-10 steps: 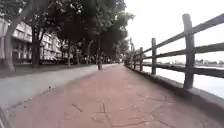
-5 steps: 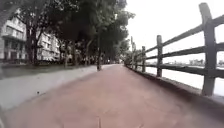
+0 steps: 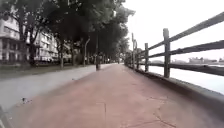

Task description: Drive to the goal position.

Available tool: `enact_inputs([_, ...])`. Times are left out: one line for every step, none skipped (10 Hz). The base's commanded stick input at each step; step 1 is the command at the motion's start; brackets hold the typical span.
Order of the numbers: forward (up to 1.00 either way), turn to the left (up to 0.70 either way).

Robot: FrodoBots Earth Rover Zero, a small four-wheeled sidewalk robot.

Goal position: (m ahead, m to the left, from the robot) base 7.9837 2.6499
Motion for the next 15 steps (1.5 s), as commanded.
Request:
enact_inputs([0.95, 0.0])
enact_inputs([0.95, 0.0])
enact_inputs([0.95, 0.0])
enact_inputs([0.95, 0.0])
enact_inputs([0.95, 0.0])
enact_inputs([0.95, 0.0])
enact_inputs([0.95, 0.0])
enact_inputs([0.94, 0.0])
enact_inputs([0.94, 0.0])
enact_inputs([0.95, 0.0])
enact_inputs([0.95, -0.06])
enact_inputs([0.95, -0.36])
enact_inputs([0.95, -0.36])
enact_inputs([0.95, -0.36])
enact_inputs([0.95, -0.18])
